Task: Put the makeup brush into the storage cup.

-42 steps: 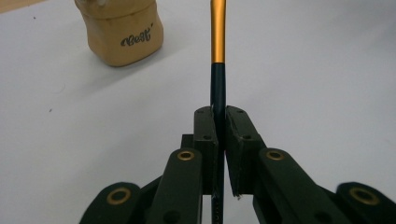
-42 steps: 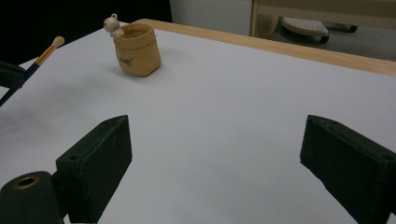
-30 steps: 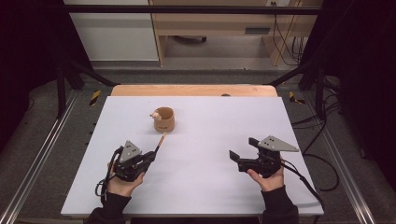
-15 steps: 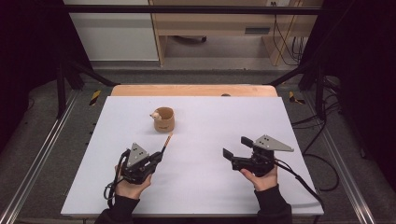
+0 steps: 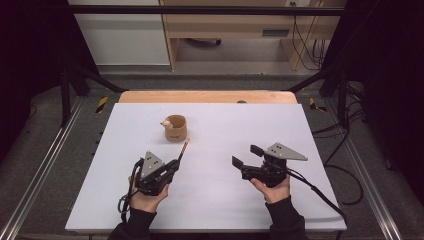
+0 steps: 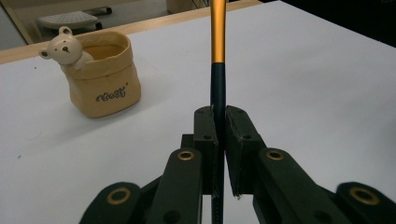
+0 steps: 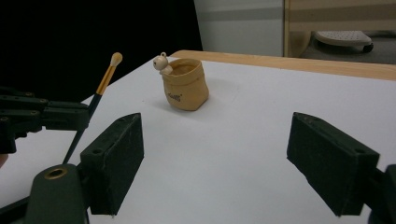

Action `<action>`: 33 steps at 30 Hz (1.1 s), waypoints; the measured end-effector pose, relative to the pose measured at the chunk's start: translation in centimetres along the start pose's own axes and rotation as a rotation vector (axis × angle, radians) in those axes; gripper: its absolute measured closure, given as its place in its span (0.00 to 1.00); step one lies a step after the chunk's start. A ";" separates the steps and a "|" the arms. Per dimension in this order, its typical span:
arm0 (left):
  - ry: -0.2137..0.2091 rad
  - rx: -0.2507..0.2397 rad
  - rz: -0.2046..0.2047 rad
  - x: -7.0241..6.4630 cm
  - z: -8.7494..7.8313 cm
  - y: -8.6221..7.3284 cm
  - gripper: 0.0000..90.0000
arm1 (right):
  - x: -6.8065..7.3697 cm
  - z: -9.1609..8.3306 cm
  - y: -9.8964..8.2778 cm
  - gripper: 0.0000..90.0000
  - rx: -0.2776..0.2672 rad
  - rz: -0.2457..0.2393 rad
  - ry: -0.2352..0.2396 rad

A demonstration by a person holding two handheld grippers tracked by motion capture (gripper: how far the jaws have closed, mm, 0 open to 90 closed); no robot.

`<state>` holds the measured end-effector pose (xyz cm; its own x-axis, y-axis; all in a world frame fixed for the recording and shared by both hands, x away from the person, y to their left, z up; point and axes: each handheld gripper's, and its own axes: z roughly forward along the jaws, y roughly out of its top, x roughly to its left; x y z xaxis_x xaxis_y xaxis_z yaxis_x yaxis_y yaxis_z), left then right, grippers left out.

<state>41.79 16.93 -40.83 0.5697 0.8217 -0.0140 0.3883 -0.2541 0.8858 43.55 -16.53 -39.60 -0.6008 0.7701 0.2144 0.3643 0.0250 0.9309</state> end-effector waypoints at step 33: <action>-0.021 -0.005 0.006 -3.3 2.5 0.6 0.92 | 2.5 3.6 0.0 0.29 -0.003 0.074 0.060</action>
<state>41.93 12.79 -41.44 0.5870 0.8094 -0.0183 0.3814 -0.2565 0.8881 44.55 -12.32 -40.14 -0.6141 0.7299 0.3001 0.4075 -0.0325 0.9126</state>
